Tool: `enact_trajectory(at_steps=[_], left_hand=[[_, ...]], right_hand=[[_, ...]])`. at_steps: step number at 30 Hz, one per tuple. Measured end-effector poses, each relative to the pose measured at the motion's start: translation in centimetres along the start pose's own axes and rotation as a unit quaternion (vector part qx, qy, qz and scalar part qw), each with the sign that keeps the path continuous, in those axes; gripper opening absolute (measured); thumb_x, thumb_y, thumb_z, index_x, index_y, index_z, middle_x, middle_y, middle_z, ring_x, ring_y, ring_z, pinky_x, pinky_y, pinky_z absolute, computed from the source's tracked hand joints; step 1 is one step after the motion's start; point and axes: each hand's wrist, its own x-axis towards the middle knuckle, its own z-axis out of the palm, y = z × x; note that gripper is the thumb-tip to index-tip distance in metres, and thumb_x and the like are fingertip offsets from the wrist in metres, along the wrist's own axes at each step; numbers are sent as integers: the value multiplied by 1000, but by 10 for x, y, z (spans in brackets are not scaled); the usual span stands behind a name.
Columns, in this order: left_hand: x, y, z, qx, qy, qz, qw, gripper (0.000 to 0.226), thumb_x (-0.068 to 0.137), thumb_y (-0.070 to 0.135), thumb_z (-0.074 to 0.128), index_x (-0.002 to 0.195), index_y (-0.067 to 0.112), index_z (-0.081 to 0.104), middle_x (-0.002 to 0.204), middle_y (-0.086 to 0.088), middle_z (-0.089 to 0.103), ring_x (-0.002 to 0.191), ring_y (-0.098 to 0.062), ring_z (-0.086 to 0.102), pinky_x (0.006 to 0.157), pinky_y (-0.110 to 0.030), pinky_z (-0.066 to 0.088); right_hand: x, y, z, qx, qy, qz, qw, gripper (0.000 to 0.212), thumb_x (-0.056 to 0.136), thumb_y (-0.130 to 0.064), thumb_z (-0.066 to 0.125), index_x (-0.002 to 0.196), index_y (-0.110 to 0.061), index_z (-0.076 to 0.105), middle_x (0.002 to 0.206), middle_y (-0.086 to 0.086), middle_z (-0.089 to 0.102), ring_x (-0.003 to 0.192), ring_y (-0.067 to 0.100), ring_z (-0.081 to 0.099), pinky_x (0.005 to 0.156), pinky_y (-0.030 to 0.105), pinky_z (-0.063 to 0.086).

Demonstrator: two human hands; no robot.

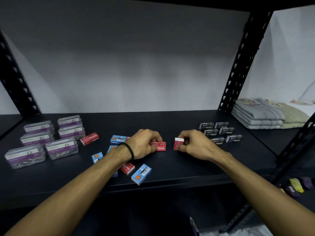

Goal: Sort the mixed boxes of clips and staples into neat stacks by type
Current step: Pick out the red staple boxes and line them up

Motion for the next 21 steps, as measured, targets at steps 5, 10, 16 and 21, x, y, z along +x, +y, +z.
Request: enact_trajectory(at_steps=[5,10,16,21], left_hand=[[0,1,-1,5,4,0,1000,29,89,19,66,117,23,63,97,12,57,68,4,48,58,-9,34],[2,2,-1,13,4,4,1000,28,89,19,65,117,23,63,100,12,57,69,5,47,58,-9,33],[6,2,1,11,-8,7,1000,25,89,21,66,114,21,64,101,10,59,71,4,49,59,-9,35],[19,3,-4,-2,31,4,1000,16,86,21,70,102,21,70,90,7,68,68,1,56,57,-8,39]], right_hand=[[3,1,-7,-4,6,-3,1000,11,74,-17,72,78,-24,64,70,-5,67,58,4,58,59,29,49],[8,-2,-7,-109,-36,-31,993,12,77,-21,69,89,-24,69,76,-7,67,68,7,62,64,30,53],[10,2,-4,-116,-53,-38,991,16,84,-18,66,98,-24,71,89,-7,69,77,8,64,71,30,55],[25,7,-11,-153,-32,-37,987,20,83,-17,63,100,-25,70,96,-5,69,86,15,64,80,36,55]])
